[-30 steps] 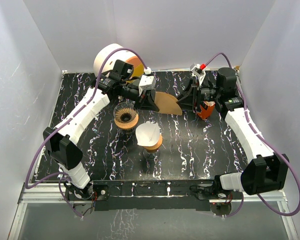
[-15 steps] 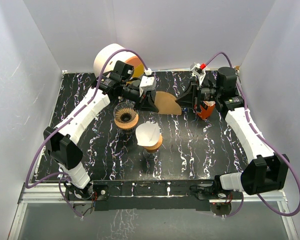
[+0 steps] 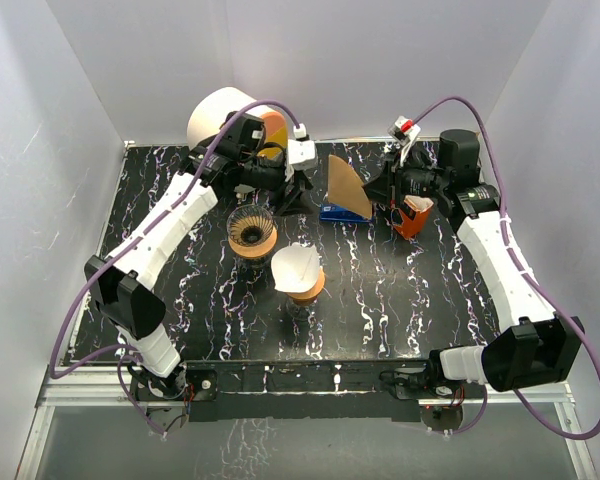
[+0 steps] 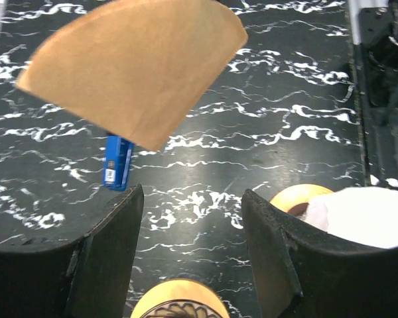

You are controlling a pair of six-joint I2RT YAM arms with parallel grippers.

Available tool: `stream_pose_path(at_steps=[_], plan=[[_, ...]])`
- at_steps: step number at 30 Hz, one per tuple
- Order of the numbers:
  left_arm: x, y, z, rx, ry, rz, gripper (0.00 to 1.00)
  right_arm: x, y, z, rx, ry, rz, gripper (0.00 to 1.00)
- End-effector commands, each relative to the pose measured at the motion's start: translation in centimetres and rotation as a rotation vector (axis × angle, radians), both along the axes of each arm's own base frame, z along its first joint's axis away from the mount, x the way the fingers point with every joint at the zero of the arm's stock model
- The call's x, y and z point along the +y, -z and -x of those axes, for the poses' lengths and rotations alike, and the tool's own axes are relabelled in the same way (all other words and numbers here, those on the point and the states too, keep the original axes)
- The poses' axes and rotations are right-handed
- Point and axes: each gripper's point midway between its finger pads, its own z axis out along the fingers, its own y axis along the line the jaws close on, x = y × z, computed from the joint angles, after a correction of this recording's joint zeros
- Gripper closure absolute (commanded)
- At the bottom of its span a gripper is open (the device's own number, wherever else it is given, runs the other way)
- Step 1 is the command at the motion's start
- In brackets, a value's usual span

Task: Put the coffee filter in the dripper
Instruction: Pick up the coffee filter from the coffee filter holder.

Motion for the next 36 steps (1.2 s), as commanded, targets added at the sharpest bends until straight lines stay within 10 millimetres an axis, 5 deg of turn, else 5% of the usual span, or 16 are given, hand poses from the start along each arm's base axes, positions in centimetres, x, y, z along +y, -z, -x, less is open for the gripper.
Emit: stream_pose_path(at_steps=[1,18,36], plan=[[0.9,-4.2,-1.4,-0.156,-0.064,0.009,0.38,-1.7,-1.0,-1.6,-0.072,0.14,0.075,1.0],[-2.3,-6.0,0.8,-0.261,0.199,0.04,0.4,0.0,1.5,-1.9,-0.033,0.074,0.129,1.0],[-2.6,-3.9,2.0,-0.29,0.356,0.023,0.44,1.2,2.4,0.9,-0.048,-0.078,0.141,1.0]])
